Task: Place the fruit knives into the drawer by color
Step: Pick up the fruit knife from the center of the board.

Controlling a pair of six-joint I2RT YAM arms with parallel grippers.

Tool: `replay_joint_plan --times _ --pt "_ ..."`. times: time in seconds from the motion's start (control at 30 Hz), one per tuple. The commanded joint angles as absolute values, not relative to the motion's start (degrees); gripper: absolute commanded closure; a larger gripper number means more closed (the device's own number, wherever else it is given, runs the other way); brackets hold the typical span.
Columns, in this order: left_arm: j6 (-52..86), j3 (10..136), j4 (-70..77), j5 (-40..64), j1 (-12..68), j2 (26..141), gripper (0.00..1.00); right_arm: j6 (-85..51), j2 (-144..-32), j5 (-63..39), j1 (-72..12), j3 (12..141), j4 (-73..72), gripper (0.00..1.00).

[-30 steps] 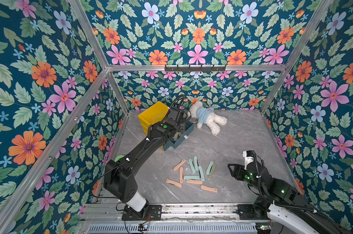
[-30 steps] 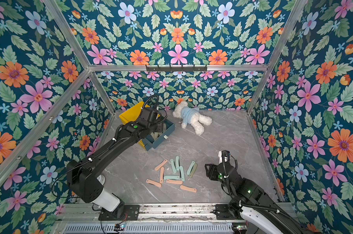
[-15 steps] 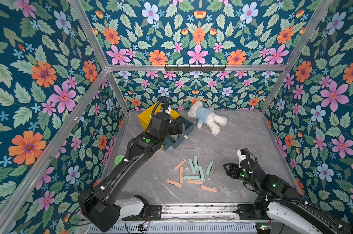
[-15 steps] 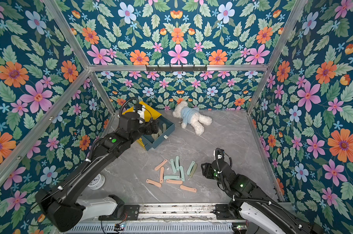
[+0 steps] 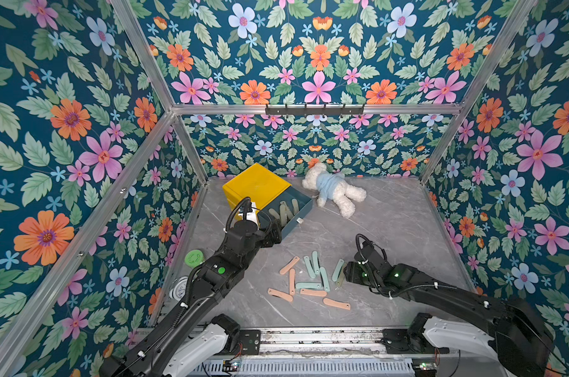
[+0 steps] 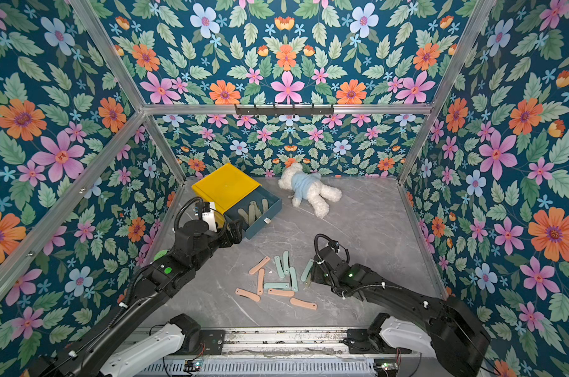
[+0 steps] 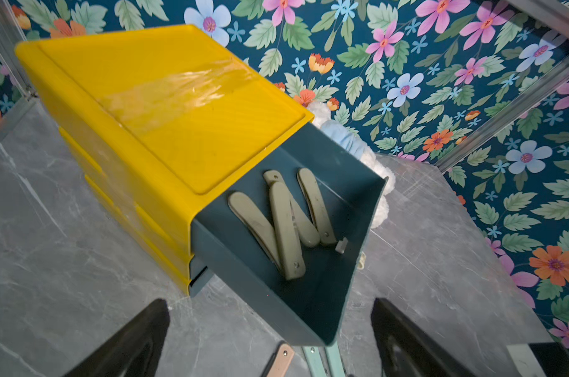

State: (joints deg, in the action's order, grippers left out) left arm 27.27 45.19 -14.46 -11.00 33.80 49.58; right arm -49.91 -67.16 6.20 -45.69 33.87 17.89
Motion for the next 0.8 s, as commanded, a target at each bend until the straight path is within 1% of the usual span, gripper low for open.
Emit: replay_joint_plan --times 0.0,0.3,0.43,0.67,0.77 --pt "30.3 43.4 -10.8 -9.5 33.8 49.0 0.01 -50.1 -71.9 6.4 -46.4 36.5 16.0 0.32" --pt "30.9 39.1 -9.7 -7.9 33.8 48.3 0.01 -50.0 -84.3 6.3 -46.5 40.7 18.0 0.44" --pt "30.8 38.4 -9.7 -7.7 33.8 48.4 0.01 -49.8 -88.1 5.7 -46.6 42.1 18.6 0.45" --pt "30.8 37.9 -9.4 -7.4 33.8 47.9 0.01 -49.9 -88.0 6.8 -46.6 42.3 24.9 0.51" --pt "31.0 37.2 -8.6 -6.7 33.8 48.1 0.01 -49.7 -86.7 7.7 -46.4 41.5 27.3 0.52"
